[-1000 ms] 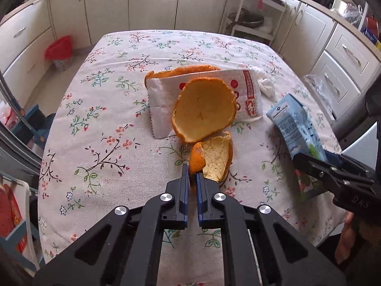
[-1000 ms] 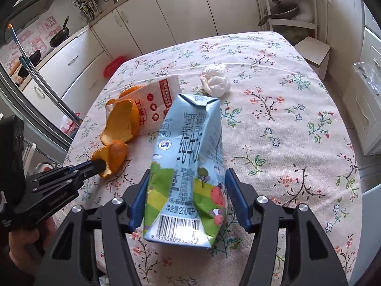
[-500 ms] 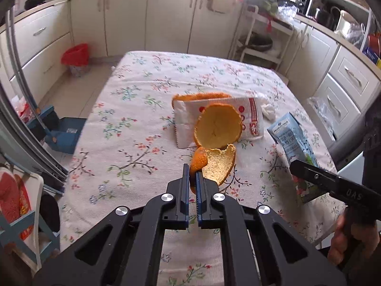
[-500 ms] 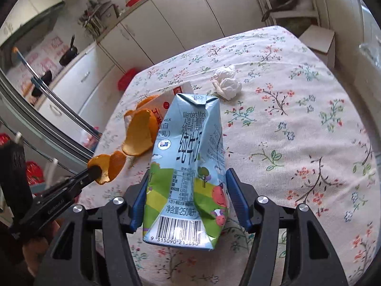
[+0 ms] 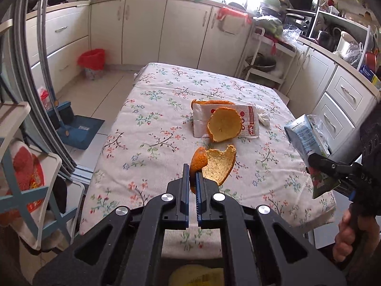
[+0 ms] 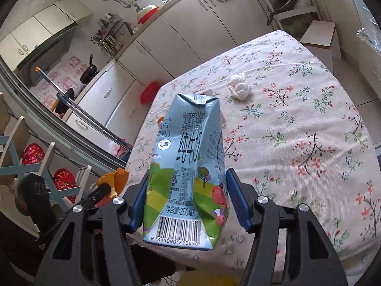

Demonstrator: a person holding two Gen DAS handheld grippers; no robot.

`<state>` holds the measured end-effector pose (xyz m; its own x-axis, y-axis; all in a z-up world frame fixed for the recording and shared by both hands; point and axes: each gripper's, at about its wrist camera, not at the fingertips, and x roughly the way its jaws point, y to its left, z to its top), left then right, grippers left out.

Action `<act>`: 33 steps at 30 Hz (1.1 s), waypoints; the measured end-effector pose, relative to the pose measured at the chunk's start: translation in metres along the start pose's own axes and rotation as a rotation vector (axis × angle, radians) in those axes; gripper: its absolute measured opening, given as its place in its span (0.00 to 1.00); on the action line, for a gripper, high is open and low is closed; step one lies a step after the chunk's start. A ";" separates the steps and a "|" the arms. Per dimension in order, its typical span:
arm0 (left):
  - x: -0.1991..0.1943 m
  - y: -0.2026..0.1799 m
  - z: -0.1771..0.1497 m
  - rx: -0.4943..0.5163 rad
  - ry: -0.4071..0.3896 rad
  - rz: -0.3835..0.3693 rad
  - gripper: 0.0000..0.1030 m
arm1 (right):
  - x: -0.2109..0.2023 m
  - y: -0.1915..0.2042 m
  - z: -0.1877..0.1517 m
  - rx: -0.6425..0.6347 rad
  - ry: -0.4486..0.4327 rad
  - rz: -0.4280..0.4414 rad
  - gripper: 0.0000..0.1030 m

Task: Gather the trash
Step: 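Carry the orange peel and milk carton down toward the yellow basin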

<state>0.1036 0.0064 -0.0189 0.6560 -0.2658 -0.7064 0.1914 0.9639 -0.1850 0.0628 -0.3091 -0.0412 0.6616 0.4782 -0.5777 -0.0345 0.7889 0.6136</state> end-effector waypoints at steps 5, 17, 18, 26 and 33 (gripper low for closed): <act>-0.017 0.002 -0.015 0.017 -0.018 0.005 0.04 | -0.020 0.002 -0.018 -0.002 -0.032 0.038 0.58; -0.046 0.006 -0.033 0.012 -0.041 -0.004 0.04 | -0.052 0.003 -0.063 0.020 -0.051 0.090 0.58; -0.047 0.006 -0.034 0.011 -0.042 -0.005 0.04 | -0.053 0.004 -0.066 0.017 -0.047 0.094 0.58; -0.058 0.006 -0.039 0.017 -0.058 -0.012 0.04 | -0.055 0.017 -0.101 -0.020 0.024 0.110 0.58; -0.067 0.006 -0.043 0.017 -0.071 -0.022 0.04 | -0.042 0.036 -0.134 -0.092 0.153 0.101 0.58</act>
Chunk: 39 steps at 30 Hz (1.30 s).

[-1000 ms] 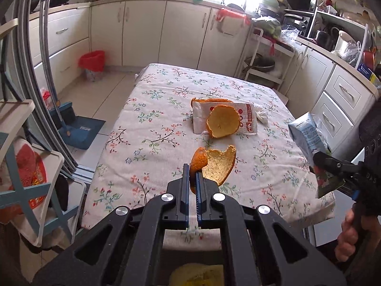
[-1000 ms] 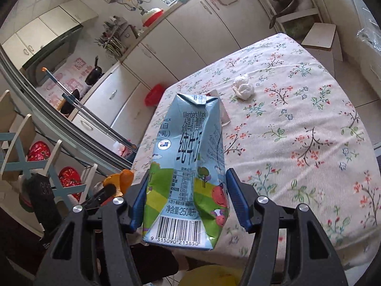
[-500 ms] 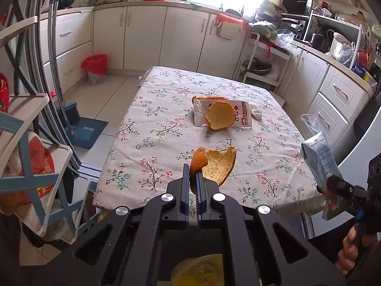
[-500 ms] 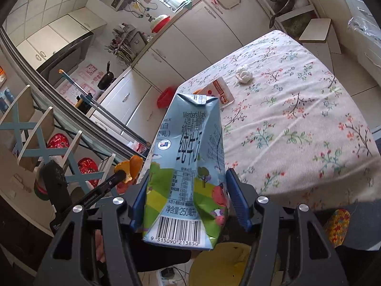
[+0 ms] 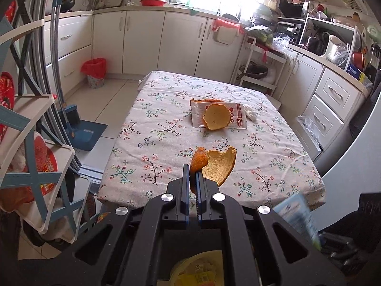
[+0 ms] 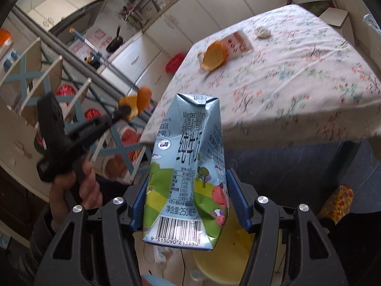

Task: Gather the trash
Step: 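Carry the orange peel and milk carton down toward the yellow basin, then open the right gripper to drop the milk carton into the basin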

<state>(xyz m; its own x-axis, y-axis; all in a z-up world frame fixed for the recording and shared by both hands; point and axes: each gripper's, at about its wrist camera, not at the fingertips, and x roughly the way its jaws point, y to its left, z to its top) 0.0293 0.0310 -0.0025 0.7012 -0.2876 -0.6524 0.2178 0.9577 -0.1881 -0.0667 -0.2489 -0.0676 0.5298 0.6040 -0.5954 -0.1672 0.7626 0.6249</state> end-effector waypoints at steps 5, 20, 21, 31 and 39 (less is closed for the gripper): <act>-0.005 0.001 -0.002 -0.004 -0.005 -0.003 0.04 | 0.024 0.018 -0.023 -0.103 0.134 -0.052 0.58; -0.015 0.005 -0.010 -0.008 -0.007 0.001 0.04 | 0.055 0.021 -0.064 -0.211 0.351 -0.197 0.64; -0.014 0.004 -0.009 -0.008 -0.007 0.001 0.04 | 0.053 0.020 -0.064 -0.199 0.340 -0.199 0.66; -0.026 0.001 -0.026 0.015 0.006 -0.007 0.04 | 0.002 0.002 -0.040 -0.057 0.045 -0.270 0.71; -0.028 -0.020 -0.059 0.109 0.094 -0.020 0.04 | -0.024 0.000 -0.030 -0.039 -0.116 -0.338 0.72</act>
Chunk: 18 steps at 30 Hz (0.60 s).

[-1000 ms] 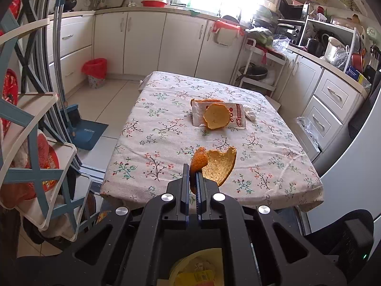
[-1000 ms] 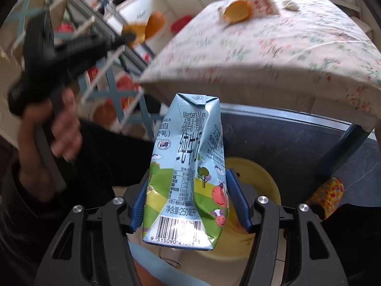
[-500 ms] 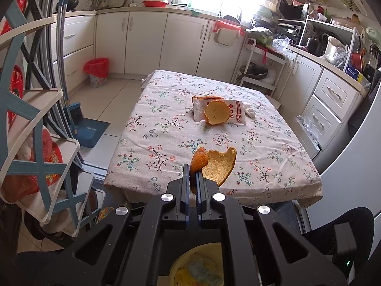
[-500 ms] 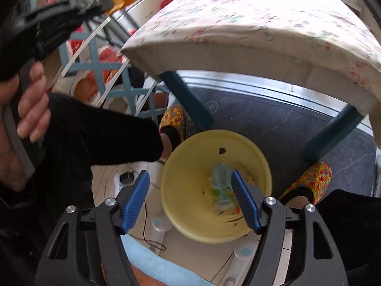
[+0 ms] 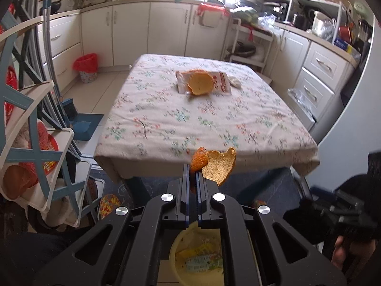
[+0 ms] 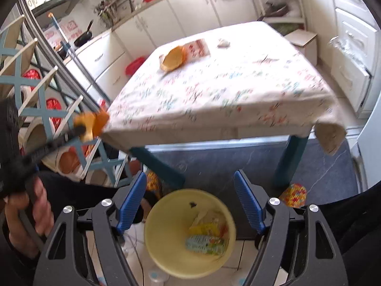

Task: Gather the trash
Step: 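Open the right gripper to drop the milk carton into the basin, then open the left gripper to drop the orange peel into the basin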

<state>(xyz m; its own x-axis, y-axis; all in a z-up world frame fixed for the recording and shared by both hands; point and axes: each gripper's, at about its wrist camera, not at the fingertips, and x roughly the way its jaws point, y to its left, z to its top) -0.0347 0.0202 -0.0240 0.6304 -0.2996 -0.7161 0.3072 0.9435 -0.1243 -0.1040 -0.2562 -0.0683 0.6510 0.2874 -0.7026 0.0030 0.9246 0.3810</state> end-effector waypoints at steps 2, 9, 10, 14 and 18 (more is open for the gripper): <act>0.001 -0.006 -0.008 0.024 0.026 -0.009 0.04 | -0.007 -0.005 0.003 0.016 -0.044 -0.018 0.75; 0.007 -0.026 -0.036 0.123 0.126 -0.028 0.04 | -0.022 -0.023 0.011 0.095 -0.129 -0.046 0.76; 0.009 -0.029 -0.039 0.137 0.141 -0.032 0.04 | -0.023 -0.023 0.011 0.099 -0.132 -0.047 0.76; 0.016 -0.040 -0.050 0.192 0.195 -0.042 0.04 | -0.025 -0.021 0.012 0.095 -0.146 -0.047 0.76; 0.024 -0.051 -0.061 0.250 0.251 -0.052 0.04 | -0.027 -0.022 0.011 0.093 -0.153 -0.046 0.76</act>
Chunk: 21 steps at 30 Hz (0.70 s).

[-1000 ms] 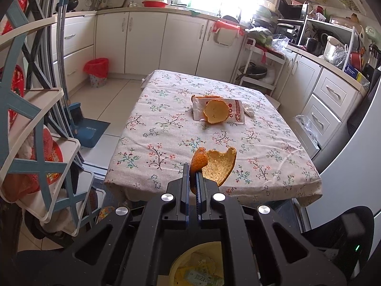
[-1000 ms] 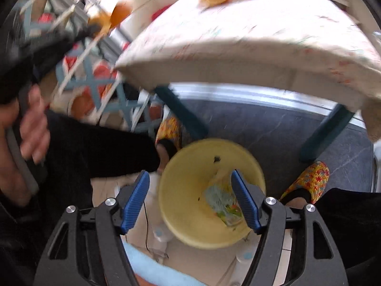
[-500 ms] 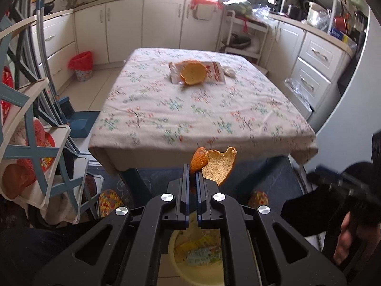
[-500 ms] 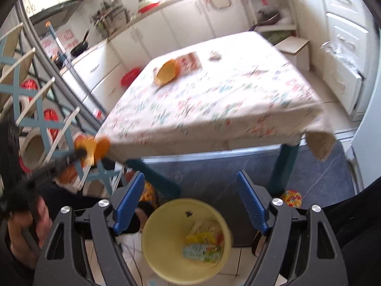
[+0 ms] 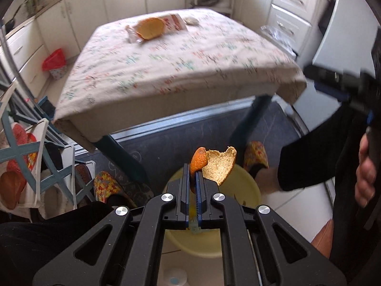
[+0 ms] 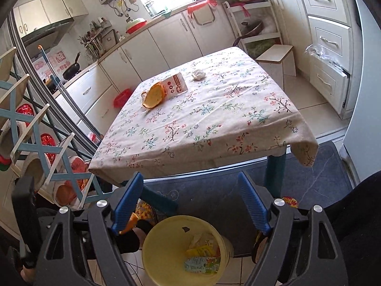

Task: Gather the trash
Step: 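Open the left gripper to drop the orange peel into the basin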

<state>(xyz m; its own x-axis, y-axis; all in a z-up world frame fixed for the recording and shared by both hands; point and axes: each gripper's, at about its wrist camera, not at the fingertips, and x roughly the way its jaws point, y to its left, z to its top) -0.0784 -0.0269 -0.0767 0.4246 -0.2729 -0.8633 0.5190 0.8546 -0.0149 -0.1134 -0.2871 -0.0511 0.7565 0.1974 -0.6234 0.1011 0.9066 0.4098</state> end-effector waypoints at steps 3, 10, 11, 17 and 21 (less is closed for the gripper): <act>0.007 -0.008 -0.003 0.037 0.033 -0.007 0.04 | -0.001 0.000 0.000 0.006 -0.001 0.000 0.76; 0.024 -0.029 -0.014 0.135 0.131 -0.035 0.04 | -0.001 0.000 0.001 0.004 -0.001 0.005 0.76; 0.026 -0.032 -0.016 0.150 0.148 -0.039 0.04 | -0.001 0.000 0.001 0.004 0.000 0.005 0.76; 0.036 -0.045 -0.024 0.213 0.208 -0.043 0.12 | -0.001 0.000 0.001 0.005 -0.001 0.006 0.76; 0.038 -0.051 -0.027 0.248 0.216 -0.028 0.29 | -0.001 0.000 0.001 0.007 -0.001 0.007 0.76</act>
<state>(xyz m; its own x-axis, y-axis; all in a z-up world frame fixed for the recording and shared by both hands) -0.1082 -0.0688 -0.1226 0.2539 -0.1722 -0.9518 0.7047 0.7070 0.0600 -0.1136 -0.2876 -0.0498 0.7576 0.2032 -0.6203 0.1004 0.9027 0.4184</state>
